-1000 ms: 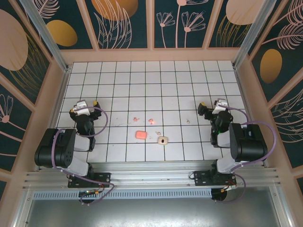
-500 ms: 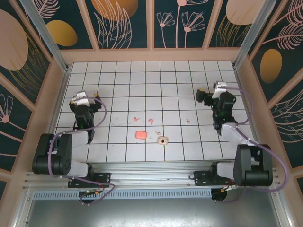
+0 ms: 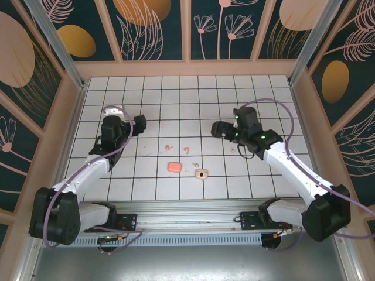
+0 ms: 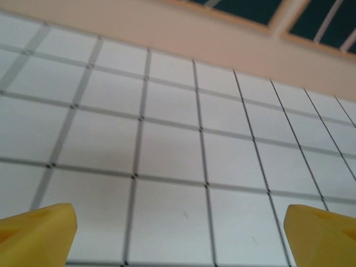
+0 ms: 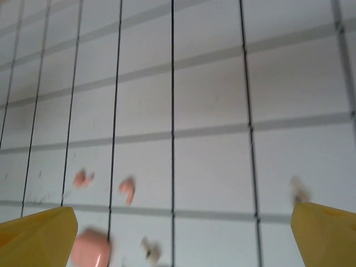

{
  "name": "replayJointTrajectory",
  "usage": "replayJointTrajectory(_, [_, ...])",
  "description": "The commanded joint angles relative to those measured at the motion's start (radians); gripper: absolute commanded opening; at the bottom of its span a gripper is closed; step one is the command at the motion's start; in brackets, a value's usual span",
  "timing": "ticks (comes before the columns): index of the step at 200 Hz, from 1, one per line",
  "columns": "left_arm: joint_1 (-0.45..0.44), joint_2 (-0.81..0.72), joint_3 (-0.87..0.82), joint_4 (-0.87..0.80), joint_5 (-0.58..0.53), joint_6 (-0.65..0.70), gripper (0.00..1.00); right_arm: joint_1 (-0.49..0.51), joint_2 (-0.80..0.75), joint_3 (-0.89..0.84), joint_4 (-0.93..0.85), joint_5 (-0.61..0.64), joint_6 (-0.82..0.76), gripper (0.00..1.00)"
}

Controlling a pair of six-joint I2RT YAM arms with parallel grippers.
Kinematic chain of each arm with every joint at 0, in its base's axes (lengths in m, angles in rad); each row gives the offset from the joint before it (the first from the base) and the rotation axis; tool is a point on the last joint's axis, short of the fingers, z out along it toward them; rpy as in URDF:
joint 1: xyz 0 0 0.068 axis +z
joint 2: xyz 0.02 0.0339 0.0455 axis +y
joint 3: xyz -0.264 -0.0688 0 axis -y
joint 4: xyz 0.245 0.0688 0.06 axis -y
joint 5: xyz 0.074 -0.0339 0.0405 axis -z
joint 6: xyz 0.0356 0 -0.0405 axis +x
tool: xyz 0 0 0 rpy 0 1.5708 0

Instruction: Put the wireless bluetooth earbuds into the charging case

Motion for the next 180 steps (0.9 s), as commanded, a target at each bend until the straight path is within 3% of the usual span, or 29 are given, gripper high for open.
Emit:
replayJointTrajectory(1, [-0.044, -0.014, -0.027, -0.152, 0.063, -0.119, 0.91, 0.104, 0.050, 0.028, -0.166, 0.022, 0.263, 0.99])
replayJointTrajectory(69, [-0.072, -0.040, -0.073, -0.248, 0.023, -0.133, 0.88, 0.322, 0.352, 0.145, -0.325, 0.000, 0.353, 0.99])
replayJointTrajectory(180, [-0.072, 0.032, -0.089, -0.260, 0.050, -0.156, 0.88, 0.348, 0.560, 0.224, -0.381, -0.102, 0.333, 0.82])
